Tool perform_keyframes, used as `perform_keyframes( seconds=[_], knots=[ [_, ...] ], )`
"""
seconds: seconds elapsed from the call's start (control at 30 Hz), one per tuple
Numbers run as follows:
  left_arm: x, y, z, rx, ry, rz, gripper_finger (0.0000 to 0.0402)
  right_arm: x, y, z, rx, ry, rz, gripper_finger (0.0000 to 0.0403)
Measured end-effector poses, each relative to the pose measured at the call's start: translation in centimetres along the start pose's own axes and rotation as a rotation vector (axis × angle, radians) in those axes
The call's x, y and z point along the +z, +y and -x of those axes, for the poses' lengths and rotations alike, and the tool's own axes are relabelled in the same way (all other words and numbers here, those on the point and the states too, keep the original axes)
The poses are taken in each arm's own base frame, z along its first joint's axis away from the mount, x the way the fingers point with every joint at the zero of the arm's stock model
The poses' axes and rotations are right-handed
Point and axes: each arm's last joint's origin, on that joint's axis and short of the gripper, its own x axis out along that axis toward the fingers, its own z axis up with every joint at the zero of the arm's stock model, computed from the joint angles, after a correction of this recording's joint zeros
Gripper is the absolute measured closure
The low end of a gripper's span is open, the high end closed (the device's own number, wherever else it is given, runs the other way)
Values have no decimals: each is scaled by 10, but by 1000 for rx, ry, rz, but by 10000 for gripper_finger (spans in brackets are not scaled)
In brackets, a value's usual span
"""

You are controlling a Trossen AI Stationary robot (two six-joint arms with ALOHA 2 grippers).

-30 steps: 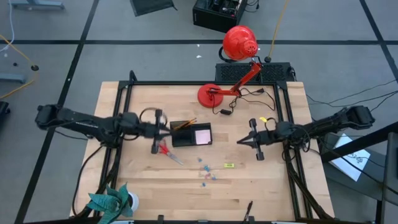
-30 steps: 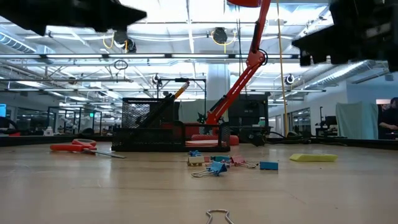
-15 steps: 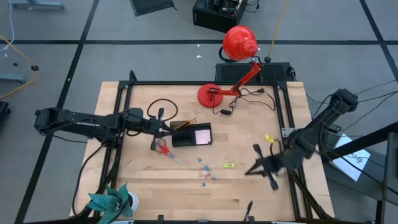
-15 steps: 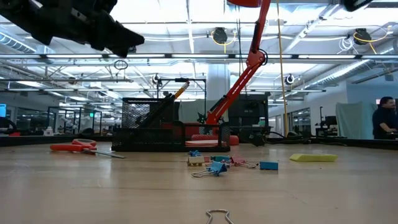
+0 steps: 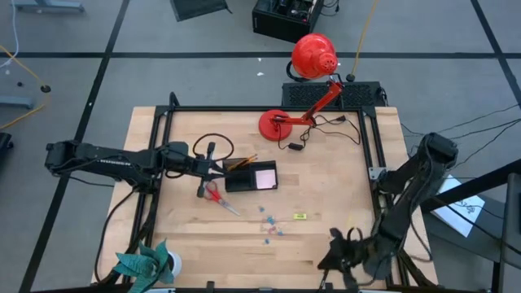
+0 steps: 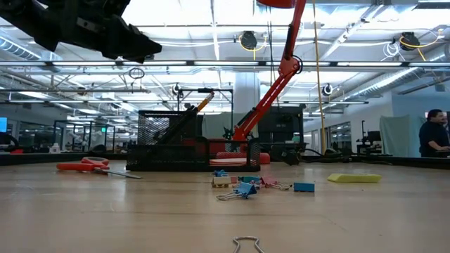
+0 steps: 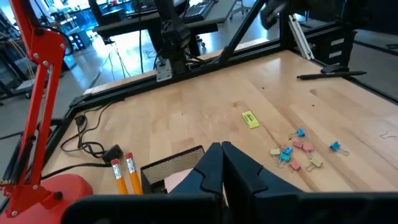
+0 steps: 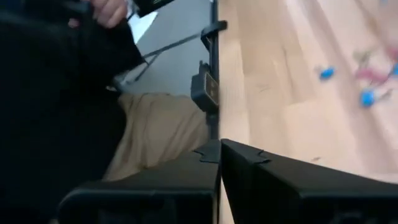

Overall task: Pick and place office supplies into organizer
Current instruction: Put the black pen into the mesh desk organizer

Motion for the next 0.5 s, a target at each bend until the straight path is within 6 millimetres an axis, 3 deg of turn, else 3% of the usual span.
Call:
perform_keyframes(
  seconds=[0.3, 0.5],
  knots=[
    [0, 0, 0, 1, 1, -24, 377, -13, 31, -34, -17, 184, -494, 403],
    [-3, -1, 0, -7, 25, -35, 371, -34, 24, -44, -184, 323, -762, 399]
  ],
)
